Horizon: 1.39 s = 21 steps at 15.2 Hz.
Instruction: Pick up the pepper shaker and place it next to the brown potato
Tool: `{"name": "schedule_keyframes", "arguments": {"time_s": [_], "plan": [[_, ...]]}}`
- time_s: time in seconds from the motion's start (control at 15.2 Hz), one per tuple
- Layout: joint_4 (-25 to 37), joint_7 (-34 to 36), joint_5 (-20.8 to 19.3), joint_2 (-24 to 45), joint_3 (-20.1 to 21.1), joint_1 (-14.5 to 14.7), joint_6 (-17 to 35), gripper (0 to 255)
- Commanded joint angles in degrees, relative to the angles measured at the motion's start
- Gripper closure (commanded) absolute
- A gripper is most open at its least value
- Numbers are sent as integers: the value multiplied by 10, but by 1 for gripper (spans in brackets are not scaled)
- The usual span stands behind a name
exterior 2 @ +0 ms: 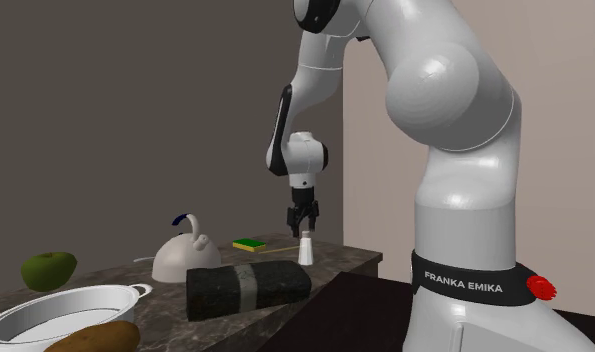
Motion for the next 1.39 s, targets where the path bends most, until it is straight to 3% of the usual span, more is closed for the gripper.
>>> {"name": "schedule_keyframes", "arguments": {"time_s": [0.0, 0.59, 0.66, 1.32], "plan": [[6, -6, 9, 17, 8, -7, 11, 0], [10, -10, 15, 28, 13, -12, 19, 0], [10, -10, 15, 28, 13, -12, 19, 255], [8, -8, 11, 22, 10, -10, 13, 255]]}}
